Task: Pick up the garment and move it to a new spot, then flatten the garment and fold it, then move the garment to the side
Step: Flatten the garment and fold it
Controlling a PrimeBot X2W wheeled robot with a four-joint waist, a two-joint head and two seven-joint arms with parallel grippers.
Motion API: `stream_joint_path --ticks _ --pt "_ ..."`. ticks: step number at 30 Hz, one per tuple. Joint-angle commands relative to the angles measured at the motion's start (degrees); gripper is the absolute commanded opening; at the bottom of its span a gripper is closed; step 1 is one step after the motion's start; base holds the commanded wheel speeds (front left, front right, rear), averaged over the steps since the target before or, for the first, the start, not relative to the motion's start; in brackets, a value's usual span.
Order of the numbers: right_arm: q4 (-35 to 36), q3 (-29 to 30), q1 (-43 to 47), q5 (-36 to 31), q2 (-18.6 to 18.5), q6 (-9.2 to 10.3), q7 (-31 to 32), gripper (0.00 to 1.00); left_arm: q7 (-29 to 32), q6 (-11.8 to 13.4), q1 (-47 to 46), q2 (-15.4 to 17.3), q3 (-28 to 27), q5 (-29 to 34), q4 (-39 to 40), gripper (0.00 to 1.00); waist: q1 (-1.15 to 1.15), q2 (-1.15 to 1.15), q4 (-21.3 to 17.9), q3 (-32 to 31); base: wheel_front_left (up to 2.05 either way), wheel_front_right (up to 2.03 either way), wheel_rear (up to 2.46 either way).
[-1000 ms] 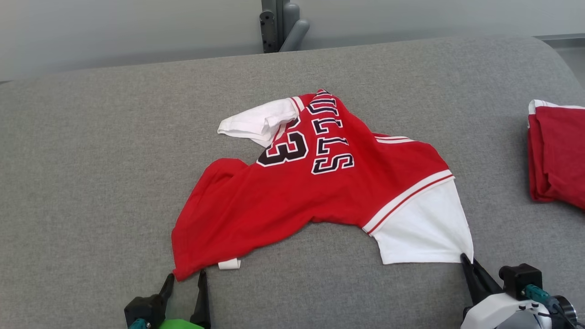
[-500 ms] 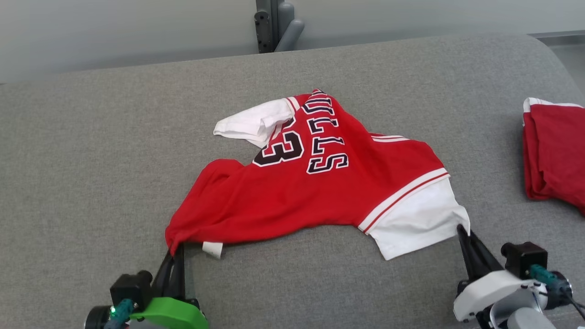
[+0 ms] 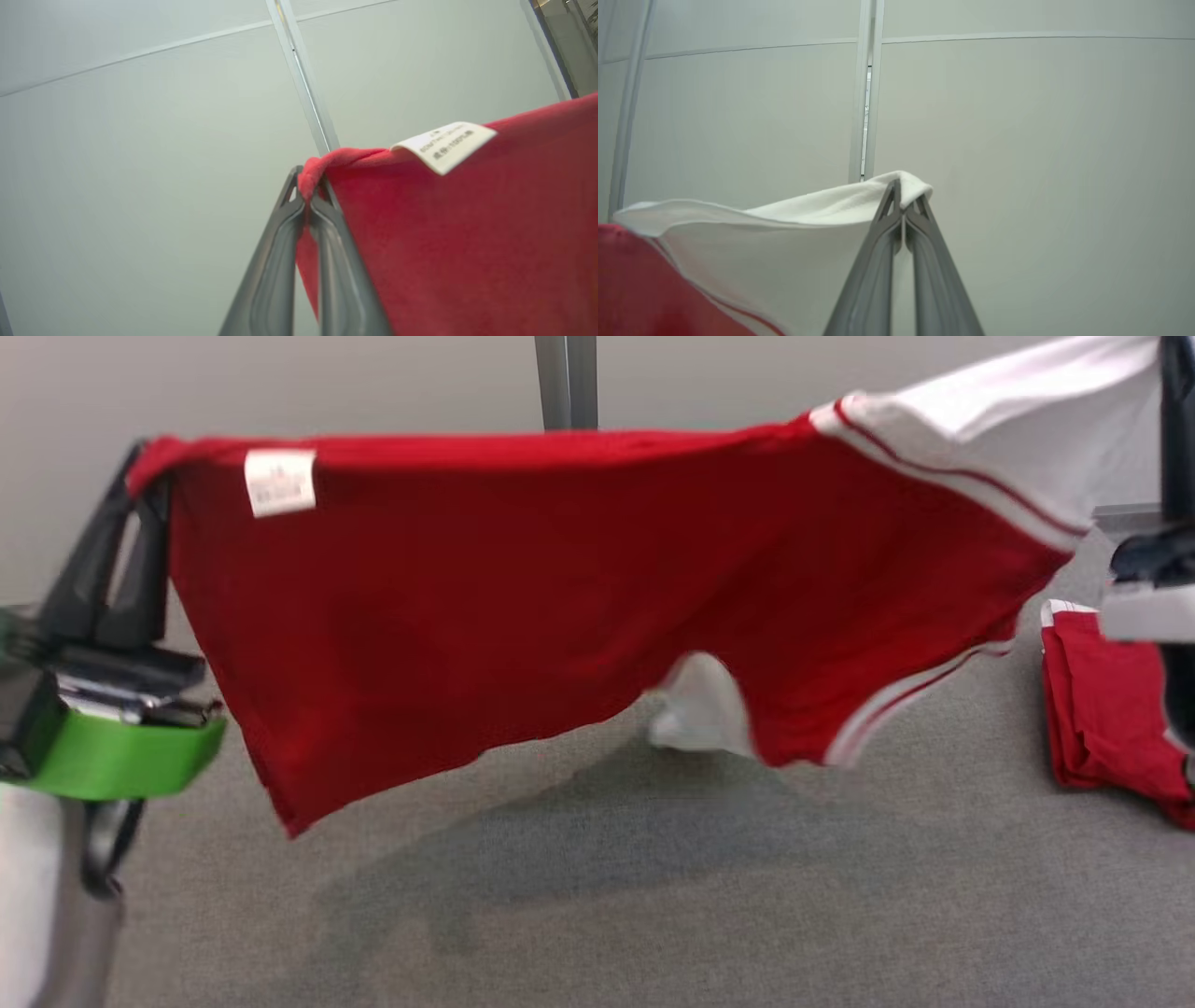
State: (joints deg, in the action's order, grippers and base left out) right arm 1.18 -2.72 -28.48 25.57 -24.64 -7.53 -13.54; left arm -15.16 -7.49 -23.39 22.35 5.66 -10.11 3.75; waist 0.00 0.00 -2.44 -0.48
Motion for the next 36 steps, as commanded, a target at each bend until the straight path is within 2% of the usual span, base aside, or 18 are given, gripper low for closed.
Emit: stream_joint_path --ticks 1,4,7,9,10,13,15,20,23,26,31,32,36 --pt "0.3 0.1 -1.3 1.4 -0.1 0.09 0.7 0.0 0.1 0.1 -2.1 2.2 0.3 0.0 -0.2 0.0 0.0 0.0 0.3 -0.3 0.0 0.0 0.0" --pt "-0.5 -1.4 -6.8 3.2 -2.2 0.08 5.0 0.0 1.3 0.1 -7.6 8.1 4.0 -3.4 -2.8 0.0 0.0 0.0 0.6 1.7 0.0 0.0 0.0" --pt "-2.7 -4.4 -11.1 3.7 -3.9 0.09 10.1 0.0 5.8 0.1 -12.8 11.2 8.7 -8.0 -6.3 0.0 0.0 0.0 1.2 6.9 0.0 0.0 0.0" --pt "-5.1 -6.9 -14.4 3.5 -4.4 0.09 12.6 0.0 8.1 0.1 -16.6 11.6 11.9 -10.9 -9.3 0.0 0.0 0.0 1.6 11.4 0.0 0.0 0.0" --pt "-6.8 -7.2 -16.7 4.7 -3.2 0.1 13.3 0.0 9.5 0.1 -18.6 12.1 13.5 -12.1 -11.4 0.0 0.0 0.0 1.5 13.9 0.0 0.0 0.0" --pt "-14.1 -5.6 -26.0 5.1 -0.2 0.09 14.0 0.0 7.7 0.1 -27.4 12.8 17.3 -13.4 -16.8 0.0 0.0 0.0 0.7 21.4 0.0 0.0 0.0" --pt "-18.3 -6.0 -33.8 2.0 0.7 0.08 13.2 0.0 6.4 0.1 -34.7 13.1 20.0 -12.2 -20.8 0.0 0.0 0.0 -0.1 25.8 0.0 0.0 0.0" --pt "-27.4 -5.7 -51.3 -4.8 2.0 0.1 8.9 0.0 1.5 0.1 -52.6 12.7 19.2 -9.8 -30.4 0.0 0.0 0.0 -2.4 31.2 0.0 0.0 0.0" --pt "-31.2 -7.6 -55.9 -6.9 2.0 0.1 6.4 0.0 0.4 0.1 -57.8 11.4 20.0 -8.9 -34.0 0.0 0.0 0.0 -3.2 31.9 0.0 0.0 0.0" --pt "-33.6 -7.9 -55.7 -5.5 1.4 0.1 3.3 0.0 -0.1 0.1 -57.1 10.2 19.7 -10.0 -35.9 0.0 0.0 0.0 -3.7 32.8 0.0 0.0 0.0" --pt "-32.9 -13.4 -43.4 -0.7 0.5 0.09 0.0 0.0 0.1 1.1 -43.3 8.0 16.0 -8.6 -34.0 0.0 0.0 0.0 -4.4 33.6 0.0 0.0 0.0" --pt "-32.9 -13.4 -43.4 -0.7 0.5 0.09 0.0 0.0 0.1 1.1 -43.3 8.0 16.0 -8.6 -34.0 0.0 0.0 0.0 -4.4 33.6 0.0 0.0 0.0" --pt "-30.3 -16.0 -27.8 4.5 -0.2 0.1 -1.4 0.0 0.0 1.5 -27.1 3.7 12.9 -6.9 -31.9 0.0 0.0 0.0 -4.6 32.2 0.0 0.0 0.0"
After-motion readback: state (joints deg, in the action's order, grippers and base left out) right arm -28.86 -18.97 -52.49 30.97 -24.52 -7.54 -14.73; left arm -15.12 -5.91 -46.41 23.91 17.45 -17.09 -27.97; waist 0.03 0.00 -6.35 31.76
